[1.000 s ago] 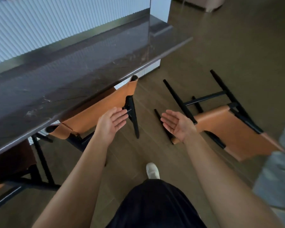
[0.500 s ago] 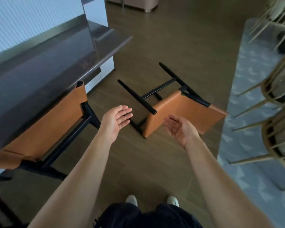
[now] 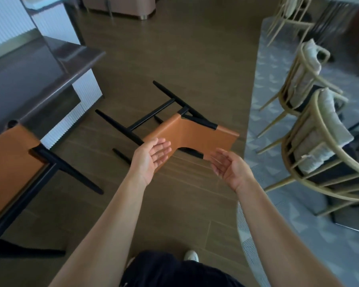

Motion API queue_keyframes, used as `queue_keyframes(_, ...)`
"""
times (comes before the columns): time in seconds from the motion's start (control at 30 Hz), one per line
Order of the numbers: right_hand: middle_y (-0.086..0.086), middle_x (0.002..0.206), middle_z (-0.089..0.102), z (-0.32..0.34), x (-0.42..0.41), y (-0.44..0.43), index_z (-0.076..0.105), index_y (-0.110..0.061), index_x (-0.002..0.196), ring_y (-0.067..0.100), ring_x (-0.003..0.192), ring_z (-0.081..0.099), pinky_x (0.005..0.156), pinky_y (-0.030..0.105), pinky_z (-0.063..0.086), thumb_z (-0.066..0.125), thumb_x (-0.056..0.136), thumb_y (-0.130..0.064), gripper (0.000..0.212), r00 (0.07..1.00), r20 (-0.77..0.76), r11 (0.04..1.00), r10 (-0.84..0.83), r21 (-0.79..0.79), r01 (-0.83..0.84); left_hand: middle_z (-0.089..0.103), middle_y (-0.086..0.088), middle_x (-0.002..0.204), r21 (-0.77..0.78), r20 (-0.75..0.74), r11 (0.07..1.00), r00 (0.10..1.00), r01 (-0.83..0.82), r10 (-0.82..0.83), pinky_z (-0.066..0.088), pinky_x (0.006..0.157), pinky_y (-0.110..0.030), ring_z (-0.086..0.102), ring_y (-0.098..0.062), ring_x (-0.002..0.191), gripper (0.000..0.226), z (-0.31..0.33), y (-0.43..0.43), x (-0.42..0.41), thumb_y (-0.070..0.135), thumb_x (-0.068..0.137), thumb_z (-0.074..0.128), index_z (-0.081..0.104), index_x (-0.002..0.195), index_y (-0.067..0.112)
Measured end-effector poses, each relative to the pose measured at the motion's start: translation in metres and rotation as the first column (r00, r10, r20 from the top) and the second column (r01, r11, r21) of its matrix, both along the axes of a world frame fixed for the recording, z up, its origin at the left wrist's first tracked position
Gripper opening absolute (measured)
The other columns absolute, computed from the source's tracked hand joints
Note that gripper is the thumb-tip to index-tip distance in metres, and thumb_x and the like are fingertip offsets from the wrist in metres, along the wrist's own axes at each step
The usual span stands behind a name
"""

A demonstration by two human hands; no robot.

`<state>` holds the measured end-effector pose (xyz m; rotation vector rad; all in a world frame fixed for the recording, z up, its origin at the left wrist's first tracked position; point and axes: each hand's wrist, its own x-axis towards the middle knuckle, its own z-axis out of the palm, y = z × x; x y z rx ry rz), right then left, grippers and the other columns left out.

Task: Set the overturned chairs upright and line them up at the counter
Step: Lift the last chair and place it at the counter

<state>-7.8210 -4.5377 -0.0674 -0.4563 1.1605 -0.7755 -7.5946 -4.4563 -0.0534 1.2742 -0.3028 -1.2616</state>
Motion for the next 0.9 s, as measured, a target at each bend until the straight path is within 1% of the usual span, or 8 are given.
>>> queue_keyframes(0.1,0.006,0.092,0.077,0.004,-0.039,-0.018,0.069,-0.012,0.102,0.018,0.079,0.075,0.072,0.033,0.055,0.047,0.100,-0.014,0.022,1.000,-0.009,1.000,-0.027,-0.007,0.027,0.074,-0.005,0.106,0.002,-0.008,1.000,1.000,0.016,-0.016,0.052,0.085,-0.035,0.071,-0.019,0.098,0.028,-0.004,-0.023,-0.039,0.027,0.098,0.049,0.065,0.114,0.010)
queue_keyframes(0.17,0.006,0.091,0.077,0.005,-0.060,-0.030,0.069,-0.011,0.102,0.018,0.079,0.075,0.076,0.033,0.056,0.046,0.100,-0.014,0.023,0.999,-0.013,0.999,-0.050,-0.010,0.049,0.074,-0.005,0.105,0.007,-0.012,0.999,0.999,0.032,-0.032,0.052,0.084,-0.035,0.071,-0.019,0.098,0.027,-0.004,-0.038,-0.060,0.026,0.098,0.049,0.065,0.112,0.010)
queue_keyframes(0.23,0.006,0.091,0.077,0.004,-0.078,-0.042,0.070,-0.011,0.103,0.018,0.079,0.075,0.076,0.033,0.056,0.046,0.101,-0.014,0.024,0.997,-0.018,0.998,-0.069,-0.011,0.069,0.074,-0.006,0.105,0.011,-0.012,0.998,0.998,0.055,-0.055,0.052,0.084,-0.034,0.071,-0.020,0.098,0.027,-0.004,-0.055,-0.077,0.026,0.098,0.049,0.066,0.110,0.010)
queue_keyframes(0.37,0.009,0.101,0.076,-0.002,-0.101,-0.065,0.069,-0.011,0.108,0.020,0.089,0.074,0.074,0.032,0.055,0.048,0.100,-0.015,0.023,0.993,-0.031,0.994,-0.110,0.010,0.110,0.074,-0.006,0.104,0.029,-0.002,0.995,0.995,0.098,-0.098,0.053,0.085,-0.035,0.071,-0.020,0.097,0.027,-0.008,-0.089,-0.100,0.026,0.098,0.049,0.066,0.110,0.009)
queue_keyframes(0.57,0.009,0.100,0.076,-0.016,-0.117,-0.115,0.070,-0.010,0.104,0.021,0.089,0.075,0.073,0.033,0.055,0.050,0.099,-0.015,0.021,0.985,-0.048,0.985,-0.168,0.013,0.169,0.075,-0.005,0.104,0.058,0.005,0.985,0.987,0.162,-0.163,0.053,0.084,-0.034,0.071,-0.019,0.096,0.026,-0.026,-0.151,-0.122,0.025,0.098,0.048,0.066,0.108,0.010)
queue_keyframes(0.77,0.007,0.095,0.077,-0.022,-0.125,-0.180,0.070,-0.010,0.103,0.019,0.084,0.075,0.077,0.033,0.056,0.049,0.100,-0.014,0.022,0.976,-0.129,0.983,-0.174,0.034,0.180,0.074,-0.007,0.106,0.059,-0.007,0.966,0.968,0.250,-0.250,0.053,0.082,-0.034,0.071,-0.021,0.098,0.026,-0.030,-0.229,-0.125,0.024,0.098,0.048,0.067,0.109,0.009)
queue_keyframes(0.9,0.007,0.092,0.077,-0.027,-0.132,-0.220,0.070,-0.010,0.100,0.018,0.080,0.075,0.073,0.032,0.055,0.047,0.100,-0.014,0.023,0.978,-0.109,0.981,-0.178,0.064,0.186,0.074,-0.007,0.105,0.050,0.012,0.960,0.961,0.276,-0.276,0.054,0.078,-0.033,0.072,-0.022,0.097,0.025,-0.029,-0.281,-0.129,0.022,0.098,0.049,0.068,0.106,0.009)
